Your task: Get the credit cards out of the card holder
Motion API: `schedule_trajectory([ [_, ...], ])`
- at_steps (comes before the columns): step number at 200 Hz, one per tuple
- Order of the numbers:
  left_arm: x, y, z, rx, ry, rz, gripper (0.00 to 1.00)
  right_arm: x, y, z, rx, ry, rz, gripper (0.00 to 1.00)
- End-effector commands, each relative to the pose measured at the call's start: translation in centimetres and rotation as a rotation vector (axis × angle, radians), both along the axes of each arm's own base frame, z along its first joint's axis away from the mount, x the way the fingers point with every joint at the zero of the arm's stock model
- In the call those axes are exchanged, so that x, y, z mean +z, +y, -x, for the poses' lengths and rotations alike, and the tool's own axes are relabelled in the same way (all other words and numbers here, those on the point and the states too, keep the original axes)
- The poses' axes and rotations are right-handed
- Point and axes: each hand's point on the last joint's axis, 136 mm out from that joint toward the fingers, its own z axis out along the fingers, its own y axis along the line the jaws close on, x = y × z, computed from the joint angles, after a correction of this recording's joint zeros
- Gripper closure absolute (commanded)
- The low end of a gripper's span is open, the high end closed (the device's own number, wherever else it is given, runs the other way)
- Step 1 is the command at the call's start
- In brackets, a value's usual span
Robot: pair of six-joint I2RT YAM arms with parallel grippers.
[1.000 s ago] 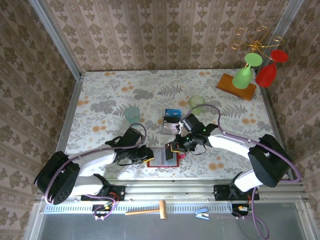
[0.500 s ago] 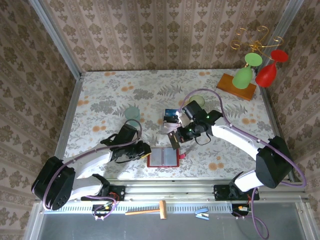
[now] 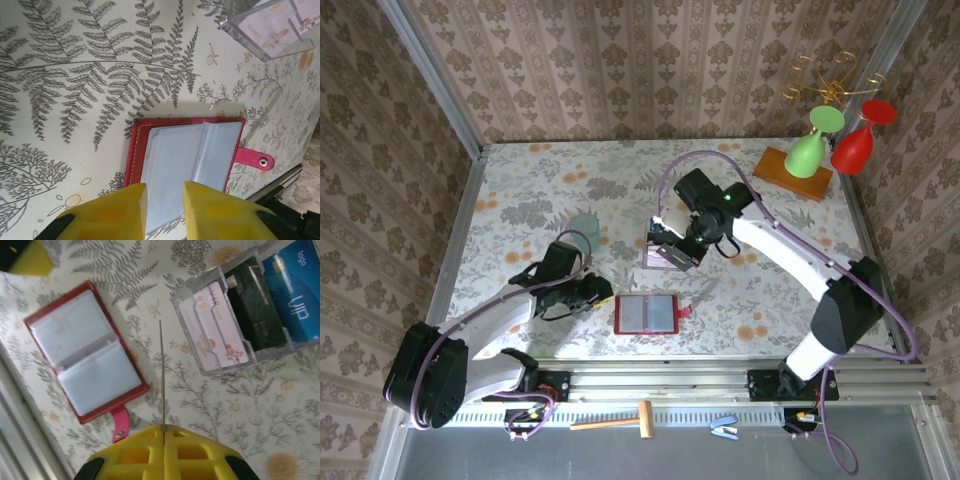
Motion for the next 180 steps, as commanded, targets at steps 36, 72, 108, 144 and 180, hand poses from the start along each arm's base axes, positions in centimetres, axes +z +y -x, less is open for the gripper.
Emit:
schedule_trajectory([
  [36,1.6,0.3,-0.4,-0.028,-0.031,0.031,0.73,-1.0,-1.2,-2.1,0.197,0.025,0.216,1.0],
  [72,1.4,1.2,-1.0,0.009,-0.025,0.034,0.73,-1.5,-0.2,-4.2,0.252,0.029,0.24,1.0],
  [108,1.2,1.5,-1.1,0.021,-0.02,0.036,0.73,-1.9,0.6,-6.1,0.29,0.033,0.251,1.0],
  [144,1.1,1.8,-1.4,0.038,-0.013,0.035,0.72,-2.4,0.8,-8.1,0.317,0.039,0.265,1.0],
  [180,0.8,2.0,-1.7,0.047,0.0,0.031,0.72,-3.0,1.0,-9.5,0.327,0.053,0.273,1.0],
])
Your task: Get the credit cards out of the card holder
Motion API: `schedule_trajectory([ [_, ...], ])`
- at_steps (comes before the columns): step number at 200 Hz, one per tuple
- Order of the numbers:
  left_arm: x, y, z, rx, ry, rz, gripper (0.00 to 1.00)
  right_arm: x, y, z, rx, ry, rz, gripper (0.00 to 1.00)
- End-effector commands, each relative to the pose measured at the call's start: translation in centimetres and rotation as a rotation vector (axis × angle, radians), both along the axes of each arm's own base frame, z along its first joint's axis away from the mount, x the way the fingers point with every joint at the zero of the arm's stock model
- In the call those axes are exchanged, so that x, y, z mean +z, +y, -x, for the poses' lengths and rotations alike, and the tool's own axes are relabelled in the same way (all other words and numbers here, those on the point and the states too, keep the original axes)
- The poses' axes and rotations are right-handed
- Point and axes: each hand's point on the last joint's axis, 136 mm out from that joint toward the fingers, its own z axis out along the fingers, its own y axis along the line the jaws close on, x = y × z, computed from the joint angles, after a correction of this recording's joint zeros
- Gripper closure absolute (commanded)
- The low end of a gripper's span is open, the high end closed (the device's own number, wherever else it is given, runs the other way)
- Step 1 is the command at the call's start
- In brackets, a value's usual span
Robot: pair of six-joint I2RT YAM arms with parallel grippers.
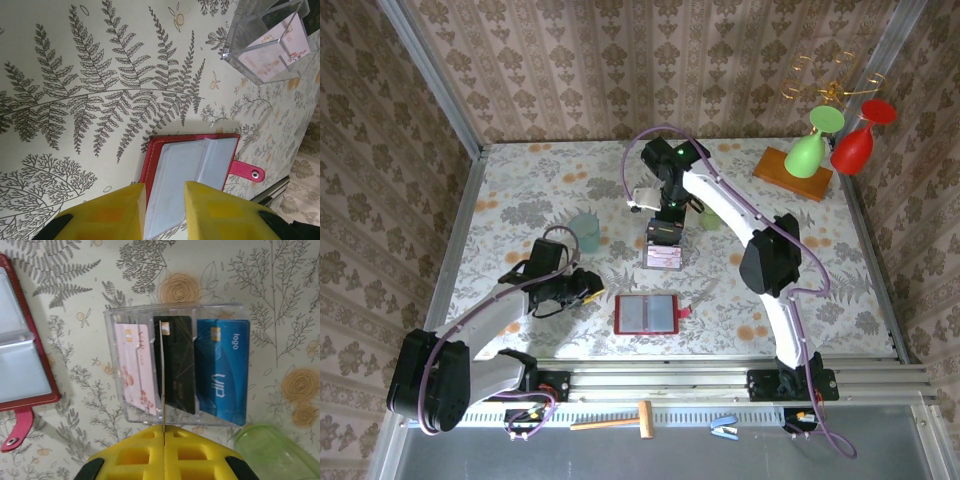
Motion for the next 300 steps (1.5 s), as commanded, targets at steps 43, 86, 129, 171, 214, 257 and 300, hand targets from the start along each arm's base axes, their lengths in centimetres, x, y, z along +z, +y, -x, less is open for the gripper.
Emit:
schedule_trajectory([
  [43,0.2,0.1,-0.5,-0.005,0.01,0.005,0.72,-2.0,-0.9,-1.0,0.044,0.064,0.068,1.0],
  [86,-0.2,0.3,-0.5,0.003,0.023,0.0,0.72,-3.8,-0.9,-1.4,0.043,0.098,0.085,1.0],
  [129,-0.4,0.5,-0.6,0.008,0.029,0.001,0.73,-5.0,-0.5,-0.6,0.046,0.162,0.067,1.0],
  [171,-0.5,0.5,-0.7,0.008,0.034,0.002,0.72,-5.2,-0.3,-0.2,0.036,0.19,0.057,0.93],
  [214,-0.5,0.4,-0.9,0.007,0.033,0.008,0.72,-3.1,-0.3,-1.2,0.016,0.103,0.043,0.82],
  [257,-0.3,0.1,-1.1,0.004,0.025,0.022,0.73,-1.3,-0.7,-1.3,-0.028,0.053,0.051,0.81],
  [300,-0.2,-0.5,-1.4,-0.012,0.021,0.043,0.73,-0.1,0.0,-0.5,-0.077,0.01,0.012,0.8],
])
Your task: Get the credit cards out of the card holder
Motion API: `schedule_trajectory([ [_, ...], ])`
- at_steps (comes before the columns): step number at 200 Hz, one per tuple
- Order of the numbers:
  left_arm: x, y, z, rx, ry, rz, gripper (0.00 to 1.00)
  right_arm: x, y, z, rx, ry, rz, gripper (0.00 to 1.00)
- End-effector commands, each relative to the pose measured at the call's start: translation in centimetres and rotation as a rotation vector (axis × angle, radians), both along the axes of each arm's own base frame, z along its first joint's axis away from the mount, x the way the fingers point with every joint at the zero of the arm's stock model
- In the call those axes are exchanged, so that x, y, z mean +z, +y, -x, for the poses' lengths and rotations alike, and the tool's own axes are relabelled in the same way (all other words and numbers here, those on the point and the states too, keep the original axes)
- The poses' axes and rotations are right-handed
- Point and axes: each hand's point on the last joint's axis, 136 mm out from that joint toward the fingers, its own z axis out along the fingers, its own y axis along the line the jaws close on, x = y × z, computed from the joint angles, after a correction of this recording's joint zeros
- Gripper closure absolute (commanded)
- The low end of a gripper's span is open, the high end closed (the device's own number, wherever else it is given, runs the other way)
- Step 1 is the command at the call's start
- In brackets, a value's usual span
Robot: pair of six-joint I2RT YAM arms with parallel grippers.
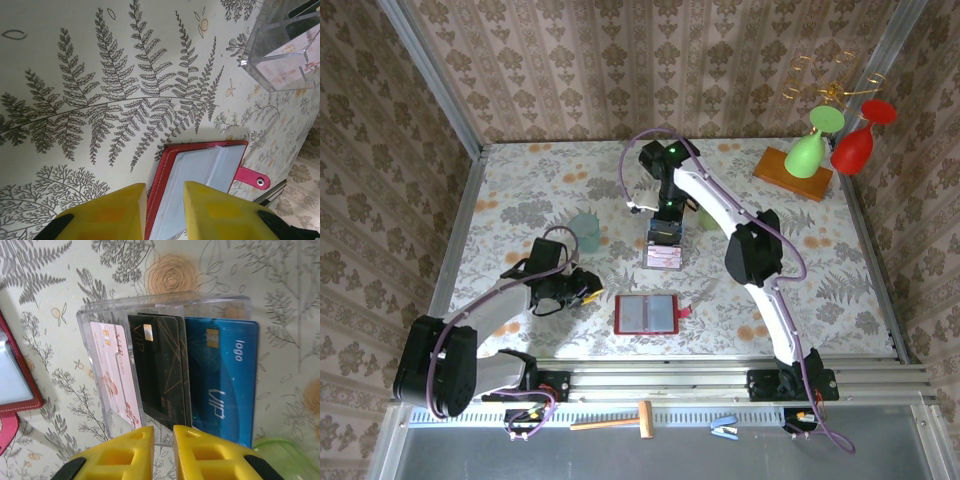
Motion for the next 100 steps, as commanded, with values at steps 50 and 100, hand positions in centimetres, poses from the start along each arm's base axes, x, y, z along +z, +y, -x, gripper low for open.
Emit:
schedule_trajectory([
  [50,0.6,-2.2,-0.3,-0.07,-0.025,0.039,0.72,3.4,1.3,3.0,-0.117,-0.109,-0.114,0.79],
  [100,-1.0,-3.6,1.3,-0.125,0.01,0.027,0.72,3.3,1.4,7.2,-0.184,-0.102,-0.15,0.78],
])
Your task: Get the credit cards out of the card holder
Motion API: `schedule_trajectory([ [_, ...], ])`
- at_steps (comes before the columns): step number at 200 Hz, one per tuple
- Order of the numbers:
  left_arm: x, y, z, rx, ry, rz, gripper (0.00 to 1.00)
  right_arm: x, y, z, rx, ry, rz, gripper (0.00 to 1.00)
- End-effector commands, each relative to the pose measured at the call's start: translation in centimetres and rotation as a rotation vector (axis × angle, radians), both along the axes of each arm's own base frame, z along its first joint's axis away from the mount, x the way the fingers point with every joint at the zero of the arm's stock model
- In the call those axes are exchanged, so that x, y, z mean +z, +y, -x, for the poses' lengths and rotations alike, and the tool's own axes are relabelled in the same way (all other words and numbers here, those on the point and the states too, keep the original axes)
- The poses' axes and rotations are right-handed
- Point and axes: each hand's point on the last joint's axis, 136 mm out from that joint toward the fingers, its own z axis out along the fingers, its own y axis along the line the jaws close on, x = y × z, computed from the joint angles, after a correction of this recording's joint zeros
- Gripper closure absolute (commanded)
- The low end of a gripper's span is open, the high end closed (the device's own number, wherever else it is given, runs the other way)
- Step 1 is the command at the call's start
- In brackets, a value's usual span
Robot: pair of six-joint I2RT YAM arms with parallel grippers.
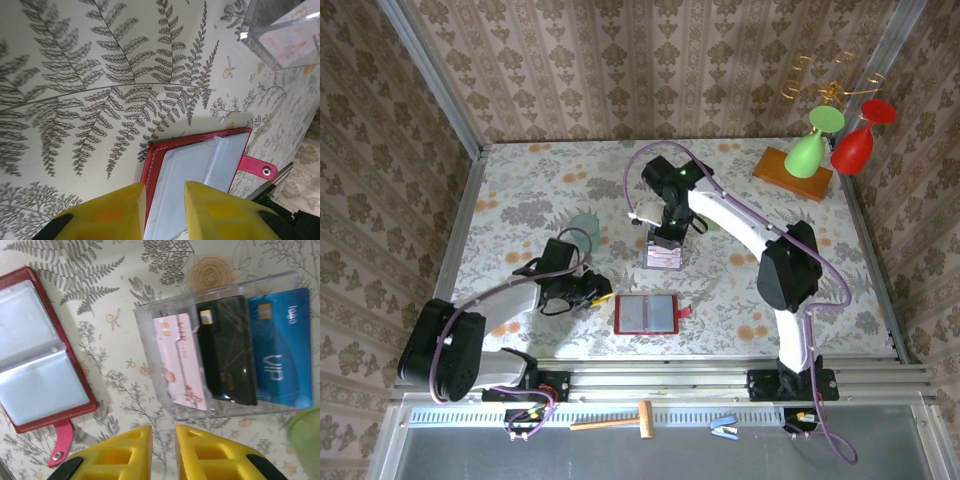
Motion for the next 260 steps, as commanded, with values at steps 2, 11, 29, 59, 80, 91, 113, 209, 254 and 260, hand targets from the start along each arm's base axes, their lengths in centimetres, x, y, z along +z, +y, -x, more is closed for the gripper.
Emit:
schedule_trajectory([
  [2,0.0,-1.1,0.5,-0.034,-0.001,0.013,0.72,1.4,0.7,1.3,-0.064,-0.032,-0.075,0.78],
  [11,-0.2,-1.2,0.7,-0.042,0.002,0.008,0.72,1.5,0.7,1.8,-0.075,-0.033,-0.09,0.78],
  [29,-0.5,-1.5,1.2,-0.056,0.009,-0.001,0.72,1.8,0.7,2.9,-0.095,-0.036,-0.126,0.78],
  [59,-1.3,-1.8,2.2,-0.076,0.034,-0.018,0.72,2.1,0.8,4.6,-0.115,-0.03,-0.175,0.77],
  [80,-1.8,-1.8,2.9,-0.083,0.042,-0.038,0.72,1.9,0.7,5.7,-0.127,-0.022,-0.183,0.77],
  [91,-2.0,-1.8,3.2,-0.082,0.044,-0.043,0.72,1.7,0.7,6.2,-0.135,-0.017,-0.186,0.76],
  [113,-2.3,-1.9,3.8,-0.084,0.049,-0.051,0.71,1.4,0.8,7.0,-0.158,-0.014,-0.198,0.77],
  [209,-0.7,-1.5,4.1,-0.067,-0.012,-0.064,0.71,1.4,3.9,7.4,-0.651,0.092,-0.559,0.79],
  [254,0.2,-1.8,3.8,-0.058,-0.026,-0.04,0.75,-0.2,5.0,8.7,-0.874,0.249,-0.65,0.86],
  [260,0.1,-1.7,3.9,-0.058,-0.022,-0.039,0.76,-0.5,5.1,8.8,-0.899,0.273,-0.654,0.87],
])
